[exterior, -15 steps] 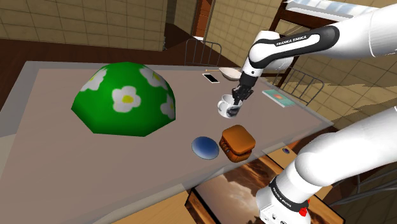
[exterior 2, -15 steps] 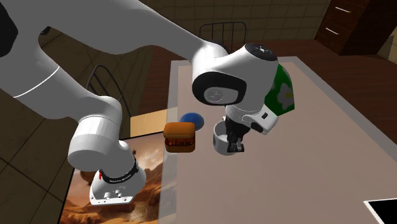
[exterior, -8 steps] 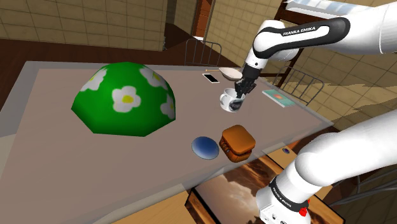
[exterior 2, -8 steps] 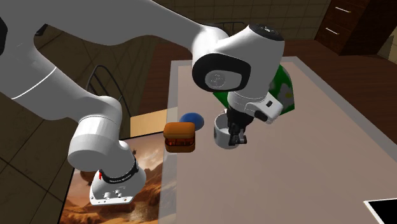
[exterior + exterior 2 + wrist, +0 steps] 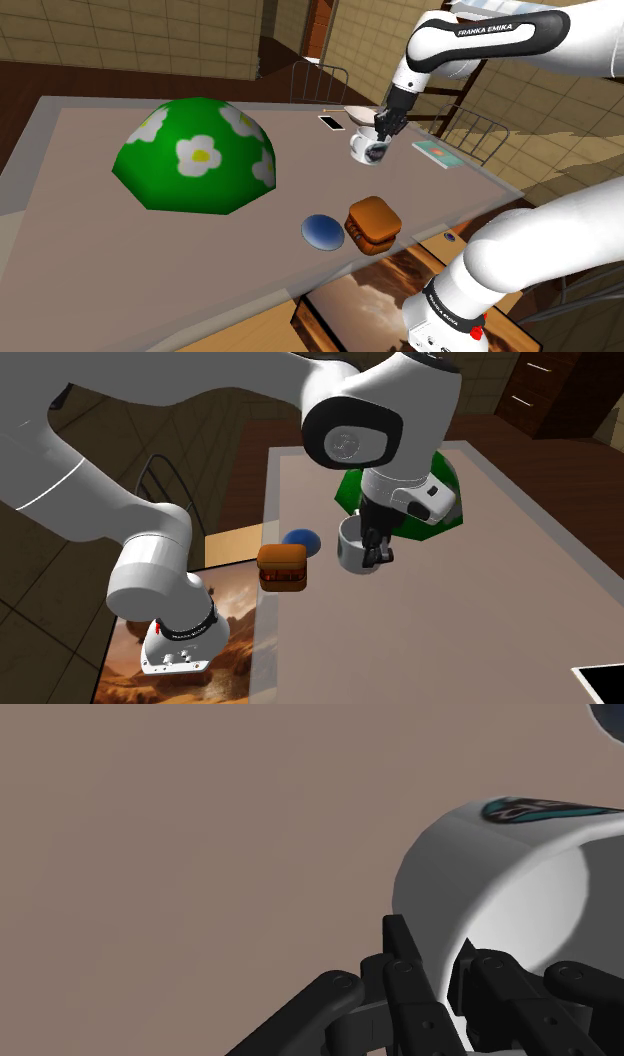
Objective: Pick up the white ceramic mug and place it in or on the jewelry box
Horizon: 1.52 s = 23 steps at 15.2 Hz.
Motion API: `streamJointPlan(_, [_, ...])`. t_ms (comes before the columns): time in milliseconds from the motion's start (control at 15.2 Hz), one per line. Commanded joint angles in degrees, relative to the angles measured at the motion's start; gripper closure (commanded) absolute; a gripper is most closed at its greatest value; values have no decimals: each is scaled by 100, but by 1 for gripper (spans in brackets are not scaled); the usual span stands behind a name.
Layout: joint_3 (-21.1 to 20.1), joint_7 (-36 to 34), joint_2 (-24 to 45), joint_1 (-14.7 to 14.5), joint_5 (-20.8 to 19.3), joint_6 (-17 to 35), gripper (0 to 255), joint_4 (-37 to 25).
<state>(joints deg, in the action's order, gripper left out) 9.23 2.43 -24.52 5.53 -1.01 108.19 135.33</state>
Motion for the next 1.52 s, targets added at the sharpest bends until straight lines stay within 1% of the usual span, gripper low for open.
streamJointPlan(0, [-14,-16,-49,-3,0,-163,255,-112])
streamJointPlan(264, [-27,-29,-86,-6,3,-434,255,-347])
streamJointPlan(528, [-292,-357,-955,-64,51,-655,255,294])
streamJointPlan(792, [-582,-688,-1826,-151,191,-978,255,833])
streamJointPlan(1056, [-902,-1038,-2688,-284,421,-1393,255,1265])
streamJointPlan(1254, [-1188,-1353,-3372,-434,673,-1790,255,1532])
streamJointPlan(1452, [-1199,-1340,-3423,-439,685,-1587,255,1786])
